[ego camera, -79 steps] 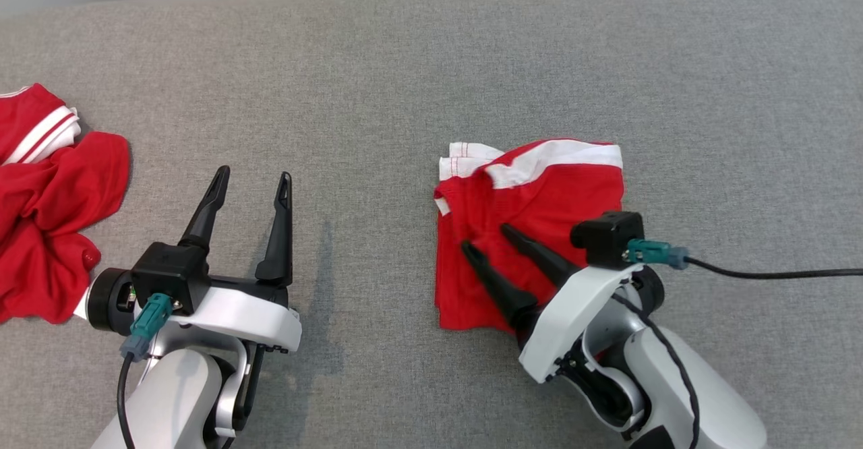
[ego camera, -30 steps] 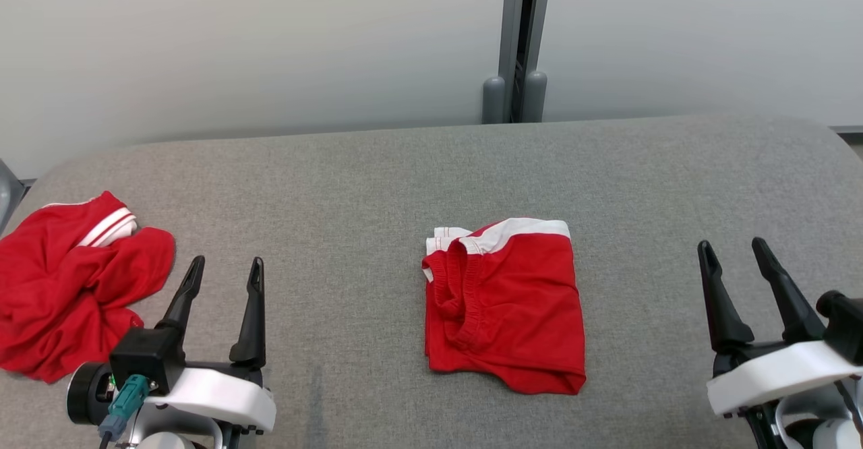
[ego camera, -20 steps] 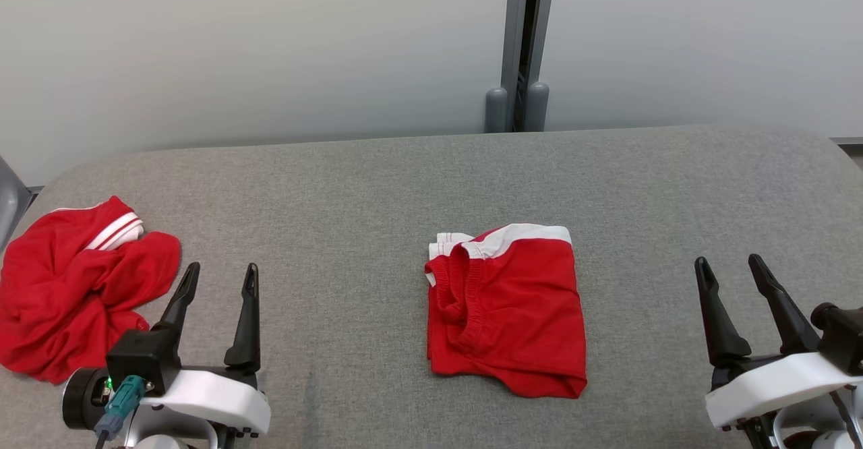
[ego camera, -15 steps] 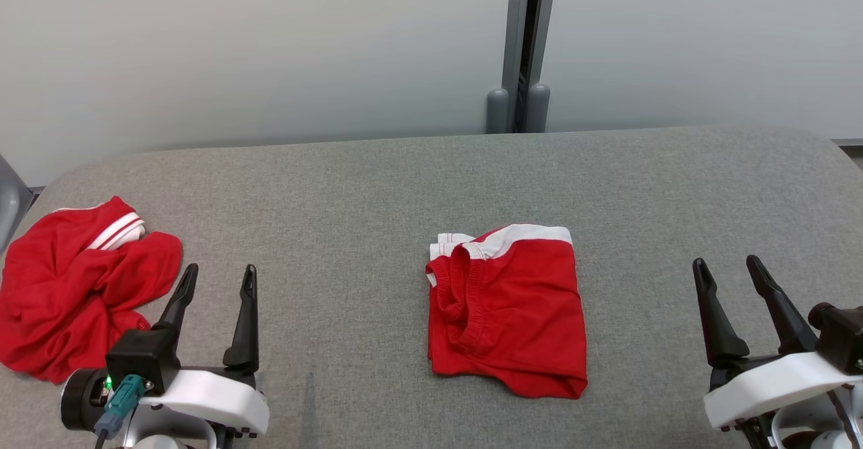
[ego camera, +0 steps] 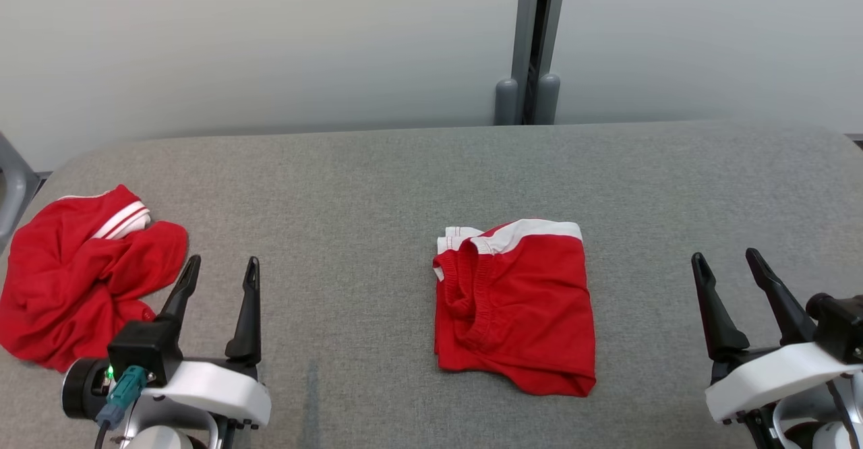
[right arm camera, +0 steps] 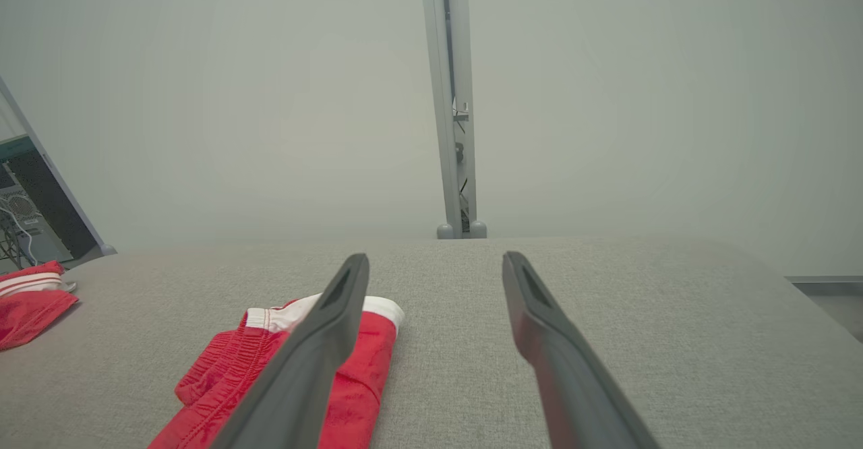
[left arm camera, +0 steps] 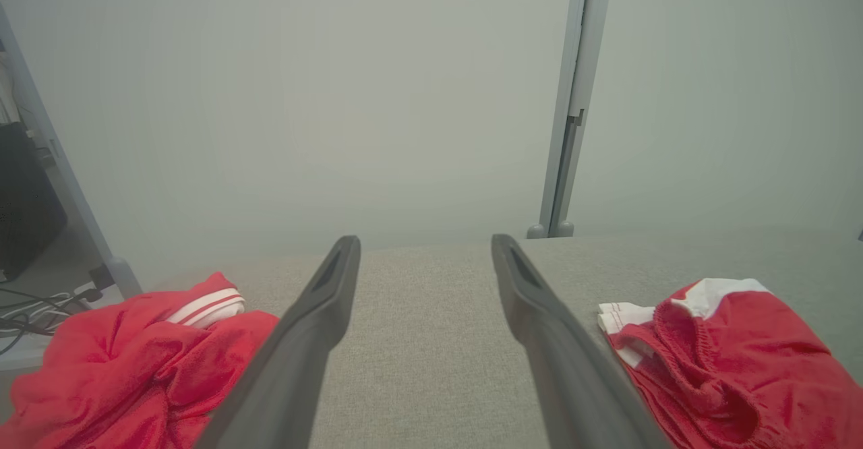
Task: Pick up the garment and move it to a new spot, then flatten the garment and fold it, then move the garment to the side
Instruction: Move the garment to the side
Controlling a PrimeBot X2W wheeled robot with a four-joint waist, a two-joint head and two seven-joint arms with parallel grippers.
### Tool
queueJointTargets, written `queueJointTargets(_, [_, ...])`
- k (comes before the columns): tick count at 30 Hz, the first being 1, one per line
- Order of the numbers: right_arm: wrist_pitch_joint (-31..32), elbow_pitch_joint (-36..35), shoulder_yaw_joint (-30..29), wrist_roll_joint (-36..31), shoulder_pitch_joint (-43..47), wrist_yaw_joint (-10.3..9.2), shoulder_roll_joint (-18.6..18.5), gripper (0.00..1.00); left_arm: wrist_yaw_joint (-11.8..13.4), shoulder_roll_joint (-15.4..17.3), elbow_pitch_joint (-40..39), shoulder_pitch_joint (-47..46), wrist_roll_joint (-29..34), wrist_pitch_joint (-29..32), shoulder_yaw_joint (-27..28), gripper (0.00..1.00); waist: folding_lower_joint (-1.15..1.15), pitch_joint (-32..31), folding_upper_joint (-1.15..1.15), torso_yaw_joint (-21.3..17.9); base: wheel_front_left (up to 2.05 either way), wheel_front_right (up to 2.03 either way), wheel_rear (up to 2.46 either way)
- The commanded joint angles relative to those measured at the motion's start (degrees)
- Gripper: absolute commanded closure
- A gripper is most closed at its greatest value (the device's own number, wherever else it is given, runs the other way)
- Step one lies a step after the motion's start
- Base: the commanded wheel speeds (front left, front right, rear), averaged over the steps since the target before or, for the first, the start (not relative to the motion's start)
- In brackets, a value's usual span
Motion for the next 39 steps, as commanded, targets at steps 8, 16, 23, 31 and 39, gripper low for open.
queueJointTargets(8, [2.9,2.6,3.8,0.2,-3.0,0.02,-2.7,0.00,-0.5,-0.5,-0.7,-3.7,0.8,-0.6,-0.3,0.00,0.00,4.9,0.00,3.1,0.00,0.00,0.00])
queueJointTargets(16, [4.9,11.4,9.6,1.4,-5.7,0.02,-4.5,0.00,-1.4,-2.4,-0.1,-6.3,1.5,-1.3,-1.3,0.00,0.00,9.5,0.00,5.3,0.00,0.00,0.00])
queueJointTargets(23, [5.1,18.9,13.9,2.9,-9.1,0.02,-5.1,0.00,-2.3,-3.8,1.4,-8.5,2.0,-1.8,-1.7,0.00,0.00,12.0,0.00,5.8,0.00,0.00,0.00])
queueJointTargets(31, [5.5,22.5,17.3,5.2,-11.6,0.01,-5.4,1.00,-2.6,-4.2,2.8,-9.2,2.2,-2.3,-1.1,0.00,0.00,12.4,0.00,4.8,0.00,0.00,0.00])
queueJointTargets(39, [5.9,18.2,19.2,3.8,-12.3,0.01,-7.6,1.00,-2.2,-3.3,2.1,-8.2,2.5,-2.4,-0.2,0.00,0.00,11.9,0.00,-0.3,0.00,0.00,0.00])
